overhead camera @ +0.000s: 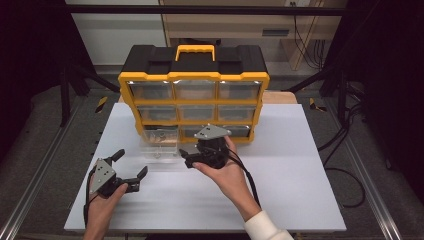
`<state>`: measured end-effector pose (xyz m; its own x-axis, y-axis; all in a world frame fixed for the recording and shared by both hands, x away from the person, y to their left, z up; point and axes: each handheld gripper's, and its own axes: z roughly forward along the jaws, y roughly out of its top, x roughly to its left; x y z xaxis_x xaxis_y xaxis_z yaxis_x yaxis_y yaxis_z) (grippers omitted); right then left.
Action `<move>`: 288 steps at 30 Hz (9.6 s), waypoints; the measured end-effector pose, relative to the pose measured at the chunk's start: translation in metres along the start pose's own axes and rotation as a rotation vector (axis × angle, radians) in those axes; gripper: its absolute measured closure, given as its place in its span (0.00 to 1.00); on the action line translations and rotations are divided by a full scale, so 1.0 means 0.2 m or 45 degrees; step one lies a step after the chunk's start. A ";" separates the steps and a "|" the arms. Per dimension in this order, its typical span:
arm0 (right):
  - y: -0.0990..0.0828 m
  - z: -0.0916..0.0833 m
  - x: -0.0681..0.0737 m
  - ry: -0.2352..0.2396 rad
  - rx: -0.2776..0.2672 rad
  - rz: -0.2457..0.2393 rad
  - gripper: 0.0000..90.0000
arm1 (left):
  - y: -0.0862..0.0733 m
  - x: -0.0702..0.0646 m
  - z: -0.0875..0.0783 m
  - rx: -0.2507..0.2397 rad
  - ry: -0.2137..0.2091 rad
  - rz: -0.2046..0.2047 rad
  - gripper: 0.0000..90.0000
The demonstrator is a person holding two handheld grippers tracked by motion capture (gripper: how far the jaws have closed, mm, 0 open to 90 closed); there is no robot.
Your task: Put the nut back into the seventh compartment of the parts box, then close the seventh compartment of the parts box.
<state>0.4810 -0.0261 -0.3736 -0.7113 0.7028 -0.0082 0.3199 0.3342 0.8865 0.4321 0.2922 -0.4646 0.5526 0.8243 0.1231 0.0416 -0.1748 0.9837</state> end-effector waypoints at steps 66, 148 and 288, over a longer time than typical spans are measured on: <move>-0.67 -0.74 -0.52 -0.342 -0.180 0.094 0.10 | 0.00 -0.05 0.01 0.030 -0.023 0.027 0.01; -0.87 -0.68 -0.49 -0.303 -0.326 0.074 0.06 | 0.05 -0.13 0.06 0.184 0.066 -0.169 0.79; -0.88 -0.70 -0.48 -0.268 -0.319 0.074 0.06 | 0.11 -0.04 0.70 0.467 0.177 -0.272 0.99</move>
<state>0.4053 -0.2398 -0.4649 -0.5435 0.8390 -0.0267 0.1737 0.1435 0.9743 0.5446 0.2061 -0.4622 0.3834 0.9229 -0.0370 0.4489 -0.1511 0.8807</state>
